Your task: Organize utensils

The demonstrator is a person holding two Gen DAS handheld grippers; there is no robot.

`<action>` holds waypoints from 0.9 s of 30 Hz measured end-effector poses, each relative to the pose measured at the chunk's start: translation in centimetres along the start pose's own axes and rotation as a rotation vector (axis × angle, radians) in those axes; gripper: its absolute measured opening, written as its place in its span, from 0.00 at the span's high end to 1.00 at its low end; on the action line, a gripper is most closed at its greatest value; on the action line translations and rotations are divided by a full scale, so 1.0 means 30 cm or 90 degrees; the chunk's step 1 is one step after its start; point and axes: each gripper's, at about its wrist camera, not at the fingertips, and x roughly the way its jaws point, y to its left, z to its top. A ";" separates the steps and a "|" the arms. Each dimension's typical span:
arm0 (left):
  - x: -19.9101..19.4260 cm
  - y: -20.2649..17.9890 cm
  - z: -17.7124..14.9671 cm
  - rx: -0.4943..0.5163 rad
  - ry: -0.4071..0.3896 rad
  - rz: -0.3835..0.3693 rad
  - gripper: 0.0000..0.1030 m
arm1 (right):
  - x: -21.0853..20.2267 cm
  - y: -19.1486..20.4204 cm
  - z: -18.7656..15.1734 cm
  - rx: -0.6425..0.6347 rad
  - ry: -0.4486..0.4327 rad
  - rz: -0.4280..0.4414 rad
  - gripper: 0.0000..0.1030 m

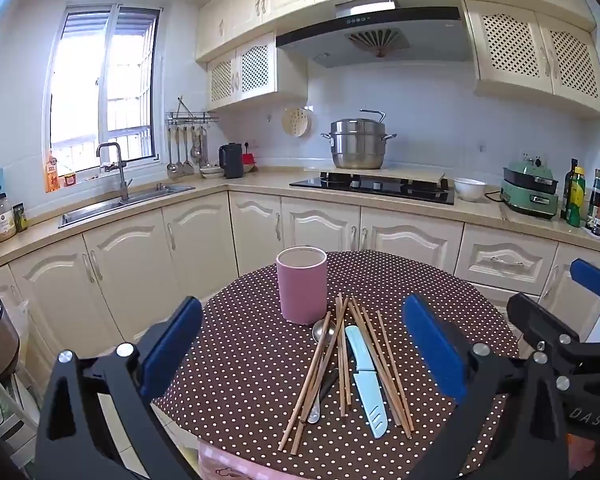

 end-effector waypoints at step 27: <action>-0.015 -0.015 -0.002 0.007 -0.013 0.010 0.05 | -0.007 0.011 -0.005 -0.005 0.013 -0.003 0.06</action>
